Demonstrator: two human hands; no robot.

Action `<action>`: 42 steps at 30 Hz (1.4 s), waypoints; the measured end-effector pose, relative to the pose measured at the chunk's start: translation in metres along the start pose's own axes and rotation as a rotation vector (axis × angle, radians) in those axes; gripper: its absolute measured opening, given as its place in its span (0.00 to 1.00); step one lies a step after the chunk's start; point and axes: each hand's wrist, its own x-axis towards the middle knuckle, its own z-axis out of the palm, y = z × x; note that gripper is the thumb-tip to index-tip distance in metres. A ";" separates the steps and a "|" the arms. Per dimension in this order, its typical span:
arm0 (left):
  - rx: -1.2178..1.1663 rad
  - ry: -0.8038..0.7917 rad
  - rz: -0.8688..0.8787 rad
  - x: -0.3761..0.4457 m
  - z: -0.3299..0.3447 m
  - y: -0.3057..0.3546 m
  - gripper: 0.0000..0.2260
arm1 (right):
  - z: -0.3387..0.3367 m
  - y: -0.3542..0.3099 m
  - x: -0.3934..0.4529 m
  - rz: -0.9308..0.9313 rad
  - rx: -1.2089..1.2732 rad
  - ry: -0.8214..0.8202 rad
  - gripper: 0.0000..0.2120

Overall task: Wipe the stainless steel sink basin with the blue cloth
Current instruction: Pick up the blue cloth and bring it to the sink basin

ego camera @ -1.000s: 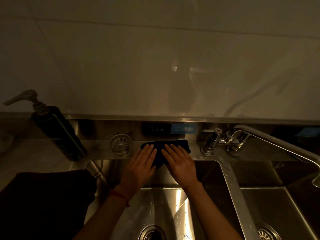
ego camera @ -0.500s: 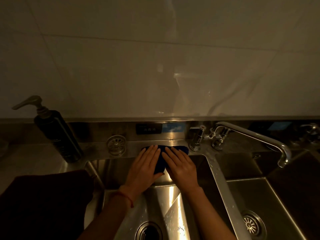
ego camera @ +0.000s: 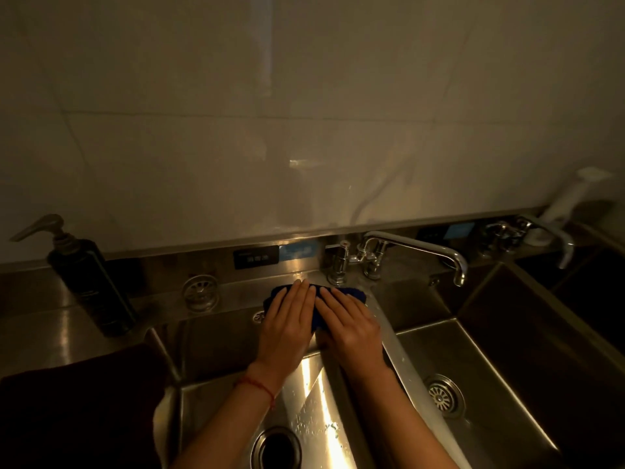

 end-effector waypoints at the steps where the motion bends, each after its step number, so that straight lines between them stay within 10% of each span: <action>1: -0.006 0.018 0.016 0.001 -0.003 0.003 0.28 | -0.007 -0.001 -0.001 0.006 -0.015 0.006 0.20; 23: -0.172 0.001 0.270 0.011 -0.048 0.116 0.28 | -0.120 0.039 -0.072 0.119 -0.165 0.071 0.11; 42: -0.235 -0.052 0.320 0.019 -0.032 0.282 0.26 | -0.210 0.141 -0.184 0.239 -0.134 -0.045 0.24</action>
